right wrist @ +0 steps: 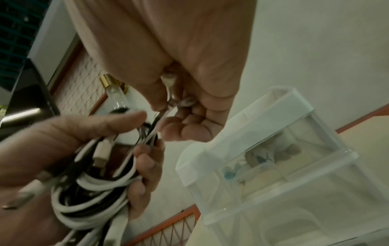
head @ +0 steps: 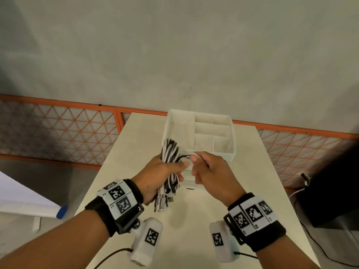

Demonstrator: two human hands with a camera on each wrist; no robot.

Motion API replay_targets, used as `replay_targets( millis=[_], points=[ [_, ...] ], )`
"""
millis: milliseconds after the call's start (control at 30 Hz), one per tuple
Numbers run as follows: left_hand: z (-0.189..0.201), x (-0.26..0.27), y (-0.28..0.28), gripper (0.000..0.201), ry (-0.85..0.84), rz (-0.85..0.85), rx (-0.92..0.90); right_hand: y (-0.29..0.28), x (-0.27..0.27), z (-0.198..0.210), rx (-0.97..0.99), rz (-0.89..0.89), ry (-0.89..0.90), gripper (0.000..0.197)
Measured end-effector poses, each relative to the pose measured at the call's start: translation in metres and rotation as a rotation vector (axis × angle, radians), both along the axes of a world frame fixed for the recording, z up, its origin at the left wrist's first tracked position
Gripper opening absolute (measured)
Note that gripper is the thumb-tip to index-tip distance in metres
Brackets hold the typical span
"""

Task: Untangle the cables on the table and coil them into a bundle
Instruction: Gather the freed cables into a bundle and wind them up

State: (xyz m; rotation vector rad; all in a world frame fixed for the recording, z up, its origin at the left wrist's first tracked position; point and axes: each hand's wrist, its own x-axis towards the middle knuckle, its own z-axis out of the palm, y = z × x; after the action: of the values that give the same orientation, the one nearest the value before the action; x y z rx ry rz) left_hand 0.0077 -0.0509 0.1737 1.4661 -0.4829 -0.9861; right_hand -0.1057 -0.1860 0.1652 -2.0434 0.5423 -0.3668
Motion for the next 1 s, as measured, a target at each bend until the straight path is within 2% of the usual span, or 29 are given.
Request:
replay_targets(
  millis=[100,300,467,567,667,767,833,933,1000],
  points=[
    [0.000,0.008,-0.003,0.022,0.087,0.091,-0.064,-0.004,-0.005,0.000,0.080,0.022,0.041,0.029],
    [0.002,-0.001,-0.005,0.026,-0.008,-0.028,-0.058,0.012,0.002,-0.001,0.116,0.039,-0.064,0.041],
    [0.002,-0.002,-0.006,0.047,0.034,-0.058,-0.092,0.020,0.008,0.003,0.180,0.075,-0.171,0.028],
    [0.003,-0.003,-0.007,0.055,0.085,-0.047,-0.134,0.025,0.013,0.003,0.141,0.110,-0.223,0.037],
    [0.003,-0.005,-0.007,0.063,0.102,0.008,-0.164,0.028,0.010,0.002,0.020,0.161,-0.221,0.032],
    [0.002,-0.005,-0.006,0.044,0.162,0.058,-0.190,0.027,0.008,0.003,-0.082,0.190,-0.114,0.024],
    [0.001,-0.004,-0.003,0.035,0.151,0.018,-0.185,0.023,0.007,0.004,-0.112,0.181,-0.039,0.024],
    [0.000,-0.005,-0.001,0.033,0.121,-0.012,-0.175,0.021,0.007,0.005,-0.024,0.158,-0.066,0.021],
    [-0.002,-0.005,-0.002,0.040,0.129,0.021,-0.185,0.022,0.007,0.007,0.046,0.126,-0.123,0.015]
  ],
)
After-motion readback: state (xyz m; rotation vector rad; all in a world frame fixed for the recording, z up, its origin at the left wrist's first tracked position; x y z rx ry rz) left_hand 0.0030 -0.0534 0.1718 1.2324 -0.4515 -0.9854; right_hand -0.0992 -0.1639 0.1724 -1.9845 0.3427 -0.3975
